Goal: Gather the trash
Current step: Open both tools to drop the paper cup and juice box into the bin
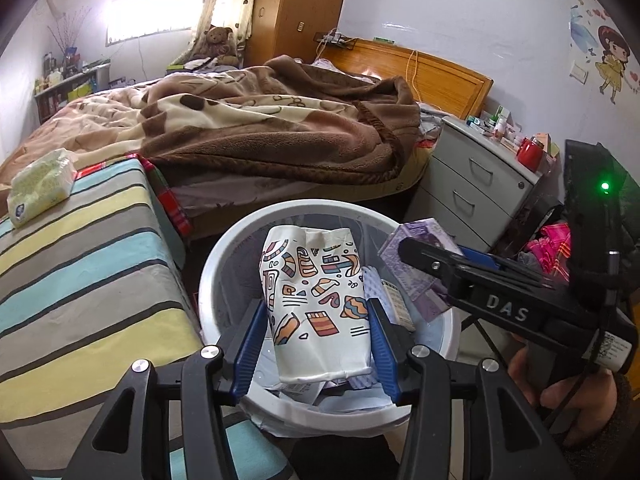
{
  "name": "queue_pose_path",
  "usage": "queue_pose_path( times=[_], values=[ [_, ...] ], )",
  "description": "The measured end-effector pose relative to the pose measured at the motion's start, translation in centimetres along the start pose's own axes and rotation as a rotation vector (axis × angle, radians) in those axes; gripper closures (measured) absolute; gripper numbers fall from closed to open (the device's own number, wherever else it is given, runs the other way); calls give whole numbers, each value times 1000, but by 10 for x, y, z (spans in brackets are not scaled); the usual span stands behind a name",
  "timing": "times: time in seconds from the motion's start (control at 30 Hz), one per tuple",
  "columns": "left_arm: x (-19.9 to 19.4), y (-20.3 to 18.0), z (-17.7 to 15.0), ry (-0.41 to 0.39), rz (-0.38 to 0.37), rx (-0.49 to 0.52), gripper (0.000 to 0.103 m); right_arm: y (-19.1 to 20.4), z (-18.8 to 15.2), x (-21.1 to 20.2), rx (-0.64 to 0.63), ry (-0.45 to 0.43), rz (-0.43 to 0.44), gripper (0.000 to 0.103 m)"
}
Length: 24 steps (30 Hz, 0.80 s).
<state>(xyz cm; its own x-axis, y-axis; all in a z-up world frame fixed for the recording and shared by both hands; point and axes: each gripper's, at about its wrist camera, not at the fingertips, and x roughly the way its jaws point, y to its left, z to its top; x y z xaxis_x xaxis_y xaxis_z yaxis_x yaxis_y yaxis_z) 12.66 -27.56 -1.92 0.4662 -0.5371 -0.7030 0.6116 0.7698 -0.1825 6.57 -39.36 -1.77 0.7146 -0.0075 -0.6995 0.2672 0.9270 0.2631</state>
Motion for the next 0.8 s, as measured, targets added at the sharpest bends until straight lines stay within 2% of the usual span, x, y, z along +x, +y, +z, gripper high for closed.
queue_pose_path(
  times=[0.07,0.13,0.2,0.37,0.5,0.63,0.8],
  values=[
    [1,0,0,0,-3,-3,52,-2,-1,0,10,-2,2,45],
    [2,3,2,-1,-1,-13,40,-3,0,0,20,-1,10,34],
    [2,5,2,-4,3,-21,39,-3,-1,-1,29,-2,21,31],
    [-5,10,1,-16,18,-42,36,-1,-4,-5,39,-11,27,31],
    [-15,14,-2,-33,30,-55,29,5,-6,-10,32,-24,31,31],
    [-29,17,-7,-53,37,-66,28,14,-11,-19,13,-45,30,31],
    [-52,22,-20,-85,81,-71,28,28,-20,-35,-26,-84,39,31]
  ],
)
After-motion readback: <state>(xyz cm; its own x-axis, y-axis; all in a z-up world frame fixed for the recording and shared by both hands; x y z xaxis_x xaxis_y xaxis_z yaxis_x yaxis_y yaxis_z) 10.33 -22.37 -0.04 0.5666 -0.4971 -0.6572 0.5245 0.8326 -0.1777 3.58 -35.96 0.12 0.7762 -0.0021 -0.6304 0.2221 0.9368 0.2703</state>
